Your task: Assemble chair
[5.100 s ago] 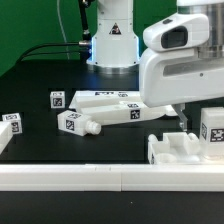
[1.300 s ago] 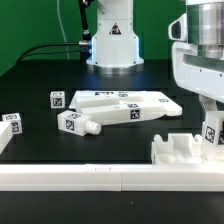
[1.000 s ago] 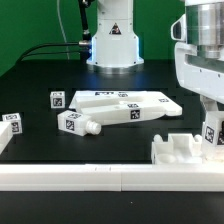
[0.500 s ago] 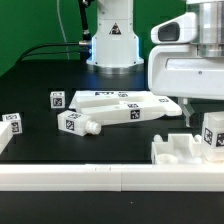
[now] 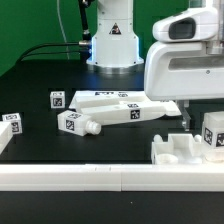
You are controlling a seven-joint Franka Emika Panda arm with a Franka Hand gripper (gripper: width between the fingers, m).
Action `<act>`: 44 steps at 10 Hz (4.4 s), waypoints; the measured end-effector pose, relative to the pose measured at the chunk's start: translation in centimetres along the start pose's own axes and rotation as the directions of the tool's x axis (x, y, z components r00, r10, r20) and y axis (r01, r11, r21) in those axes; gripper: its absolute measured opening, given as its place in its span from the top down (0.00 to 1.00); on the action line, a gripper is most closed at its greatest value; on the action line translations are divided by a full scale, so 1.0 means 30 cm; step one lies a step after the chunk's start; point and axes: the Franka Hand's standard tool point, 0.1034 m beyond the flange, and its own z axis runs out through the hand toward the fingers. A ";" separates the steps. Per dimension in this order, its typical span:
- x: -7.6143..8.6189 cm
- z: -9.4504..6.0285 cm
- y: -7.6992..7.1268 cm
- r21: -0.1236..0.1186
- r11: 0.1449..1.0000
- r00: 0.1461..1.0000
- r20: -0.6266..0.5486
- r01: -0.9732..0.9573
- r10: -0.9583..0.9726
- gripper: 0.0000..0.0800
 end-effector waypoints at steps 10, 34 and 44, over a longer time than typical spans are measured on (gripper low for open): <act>-0.004 0.008 0.010 0.009 0.483 0.483 0.018 -0.876 0.876 0.65; -0.003 0.007 -0.003 0.004 0.480 0.480 -0.009 -0.877 0.877 0.64; -0.012 0.014 0.002 0.026 0.678 0.679 0.020 -0.734 0.734 0.20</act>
Offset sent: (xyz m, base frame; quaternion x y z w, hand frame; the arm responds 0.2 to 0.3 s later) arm 0.0000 0.0000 0.0000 0.0000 0.0000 0.1938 0.9810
